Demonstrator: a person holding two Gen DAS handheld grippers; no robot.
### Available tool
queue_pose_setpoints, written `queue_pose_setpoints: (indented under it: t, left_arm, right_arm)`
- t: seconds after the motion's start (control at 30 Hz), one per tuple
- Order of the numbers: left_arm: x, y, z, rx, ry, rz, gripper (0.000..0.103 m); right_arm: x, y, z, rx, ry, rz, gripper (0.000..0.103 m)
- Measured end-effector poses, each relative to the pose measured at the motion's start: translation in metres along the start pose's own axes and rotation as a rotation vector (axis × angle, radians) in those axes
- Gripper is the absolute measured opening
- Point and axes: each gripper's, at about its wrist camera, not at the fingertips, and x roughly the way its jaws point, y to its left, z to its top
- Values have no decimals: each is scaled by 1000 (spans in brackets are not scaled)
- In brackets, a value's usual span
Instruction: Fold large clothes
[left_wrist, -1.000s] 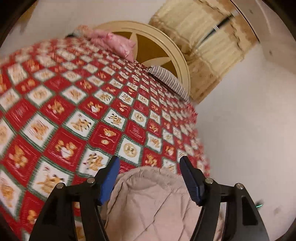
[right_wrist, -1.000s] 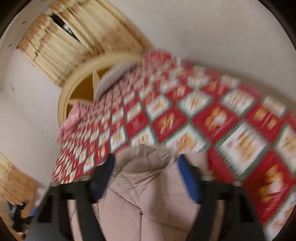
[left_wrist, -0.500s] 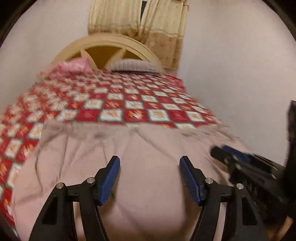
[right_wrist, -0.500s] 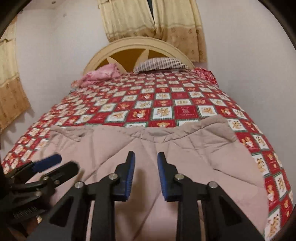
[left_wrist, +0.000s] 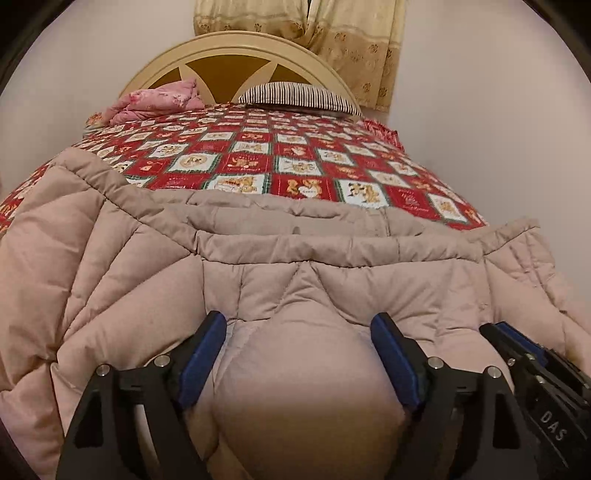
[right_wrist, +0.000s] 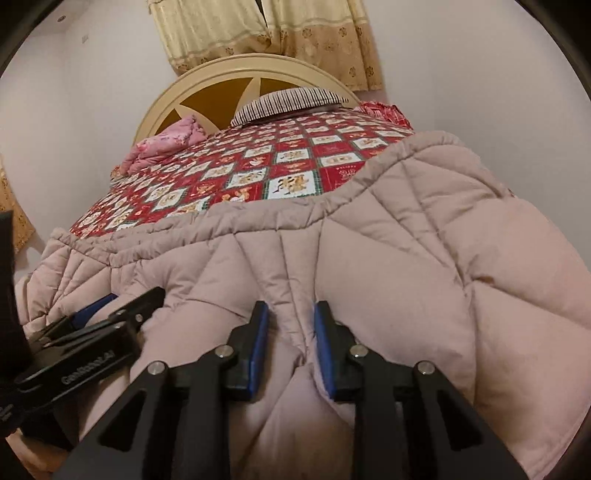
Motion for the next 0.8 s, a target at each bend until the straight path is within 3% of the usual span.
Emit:
queue_pose_setpoints:
  t: [0.13, 0.2, 0.3, 0.4, 0.5, 0.6, 0.8]
  left_arm:
    - [3, -5, -1, 21, 15, 33, 81]
    - [4, -6, 0, 27, 17, 40, 81]
    - [5, -7, -1, 29, 17, 43, 81]
    - [5, -9, -1, 40, 19, 55, 81]
    - [4, -13, -1, 60, 17, 52, 82]
    - [4, -14, -1, 66, 19, 58, 83]
    - [4, -18, -1, 87, 23, 86, 83]
  right_arm:
    - [-1, 9, 13, -16, 74, -28, 28]
    - [-17, 5, 31, -14, 45, -11, 28]
    - [-36, -8, 57, -73, -27, -124, 28]
    - [-18, -43, 70, -76, 41, -215, 28]
    - [14, -83, 51, -63, 128, -252, 22]
    - [17, -97, 37, -2, 66, -211, 21]
    - [24, -85, 38, -41, 67, -274, 21]
